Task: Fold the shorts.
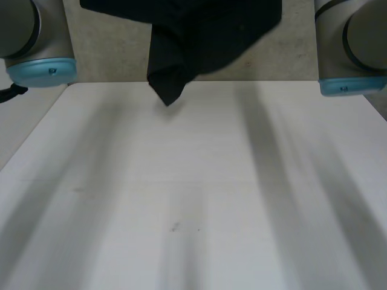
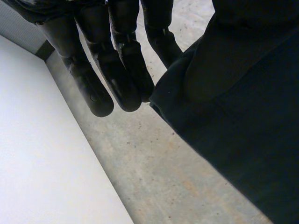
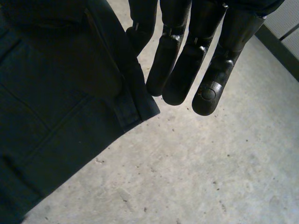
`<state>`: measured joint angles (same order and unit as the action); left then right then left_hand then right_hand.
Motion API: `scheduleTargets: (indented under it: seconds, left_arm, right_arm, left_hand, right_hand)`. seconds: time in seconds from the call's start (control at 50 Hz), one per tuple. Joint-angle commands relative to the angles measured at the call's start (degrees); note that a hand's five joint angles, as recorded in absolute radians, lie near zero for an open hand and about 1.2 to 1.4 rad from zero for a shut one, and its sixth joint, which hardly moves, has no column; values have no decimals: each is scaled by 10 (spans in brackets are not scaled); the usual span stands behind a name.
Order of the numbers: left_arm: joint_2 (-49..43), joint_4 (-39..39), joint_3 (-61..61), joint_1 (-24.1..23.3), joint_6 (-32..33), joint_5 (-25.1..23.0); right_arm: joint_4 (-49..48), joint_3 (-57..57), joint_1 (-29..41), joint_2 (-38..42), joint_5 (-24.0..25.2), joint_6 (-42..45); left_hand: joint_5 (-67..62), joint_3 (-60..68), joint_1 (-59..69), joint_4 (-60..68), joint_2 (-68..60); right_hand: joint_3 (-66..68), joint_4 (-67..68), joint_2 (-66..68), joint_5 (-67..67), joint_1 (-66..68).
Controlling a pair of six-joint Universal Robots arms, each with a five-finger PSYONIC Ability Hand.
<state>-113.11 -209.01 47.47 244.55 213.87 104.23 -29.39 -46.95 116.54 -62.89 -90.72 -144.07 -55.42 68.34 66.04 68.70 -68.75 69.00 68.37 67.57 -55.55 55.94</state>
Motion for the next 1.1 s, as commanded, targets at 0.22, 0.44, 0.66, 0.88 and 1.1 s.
scheduleTargets:
  seconds: [0.22,0.44,0.66,0.88,1.1]
  left_arm:
    - [53,-29,483,-2,-50,-73]
    - [2,-13,564,-29,-42,-82]
    - [111,70,639,-29,-42,-84]
    - [216,242,699,-57,-49,-80]
    - [285,347,693,-75,-39,-68]
  right_arm:
    - [118,-288,-3,50,7,-3]
    - [203,-348,-7,79,3,-10]
    - [294,-412,-8,-14,12,12]
    - [382,-503,-19,-88,16,124]
    - [419,-534,-39,-157,12,139]
  left_hand:
    - [-146,117,140,113,-113]
    - [-146,117,140,113,-113]
    - [-146,117,140,113,-113]
    - [-146,117,140,113,-113]
    - [-146,117,140,113,-113]
  right_hand:
    - [110,116,124,-144,241]
    - [110,116,124,-144,241]
    - [110,116,124,-144,241]
    - [110,116,124,-144,241]
    - [110,116,124,-144,241]
